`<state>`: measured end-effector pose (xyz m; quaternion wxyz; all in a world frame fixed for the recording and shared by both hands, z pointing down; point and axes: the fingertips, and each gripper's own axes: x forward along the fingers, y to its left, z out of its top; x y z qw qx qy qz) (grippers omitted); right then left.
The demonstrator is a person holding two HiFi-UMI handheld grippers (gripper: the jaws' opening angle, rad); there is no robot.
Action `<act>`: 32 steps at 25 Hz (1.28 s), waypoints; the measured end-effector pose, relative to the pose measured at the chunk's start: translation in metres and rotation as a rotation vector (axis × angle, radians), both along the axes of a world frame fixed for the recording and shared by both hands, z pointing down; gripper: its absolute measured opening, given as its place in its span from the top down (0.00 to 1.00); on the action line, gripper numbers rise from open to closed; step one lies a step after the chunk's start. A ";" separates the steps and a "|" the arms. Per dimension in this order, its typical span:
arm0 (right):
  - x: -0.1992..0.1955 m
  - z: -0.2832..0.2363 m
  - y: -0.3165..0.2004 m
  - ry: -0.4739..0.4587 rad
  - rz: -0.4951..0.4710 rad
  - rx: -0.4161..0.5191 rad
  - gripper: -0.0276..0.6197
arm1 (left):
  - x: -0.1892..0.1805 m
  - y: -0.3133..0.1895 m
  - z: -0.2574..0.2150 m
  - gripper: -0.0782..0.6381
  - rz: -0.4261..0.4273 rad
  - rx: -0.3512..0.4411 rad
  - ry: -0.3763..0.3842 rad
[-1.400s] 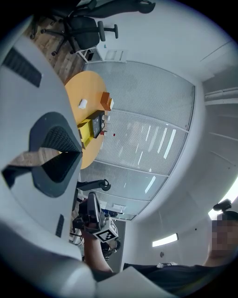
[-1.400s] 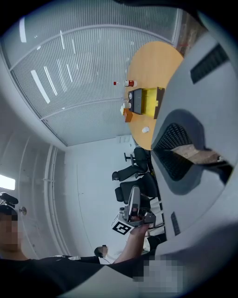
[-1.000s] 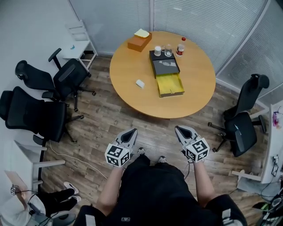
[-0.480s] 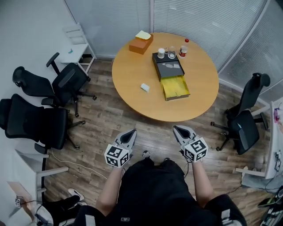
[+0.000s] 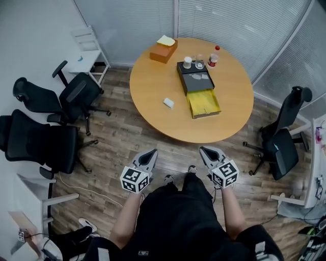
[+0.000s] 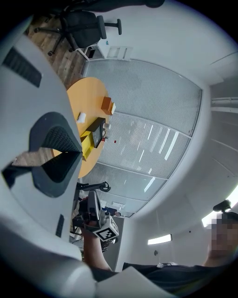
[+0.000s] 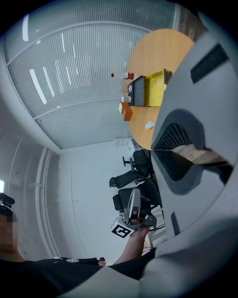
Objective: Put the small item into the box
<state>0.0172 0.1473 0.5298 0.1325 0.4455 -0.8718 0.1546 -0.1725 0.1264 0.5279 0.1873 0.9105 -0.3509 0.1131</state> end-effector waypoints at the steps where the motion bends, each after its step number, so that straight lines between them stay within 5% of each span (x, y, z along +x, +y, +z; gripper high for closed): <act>1: 0.001 0.000 -0.003 -0.002 -0.004 0.000 0.95 | 0.000 -0.001 0.000 0.88 -0.004 -0.001 -0.002; 32: 0.075 0.018 -0.122 0.015 -0.264 -0.027 0.95 | 0.082 -0.075 0.001 0.88 -0.230 -0.024 -0.044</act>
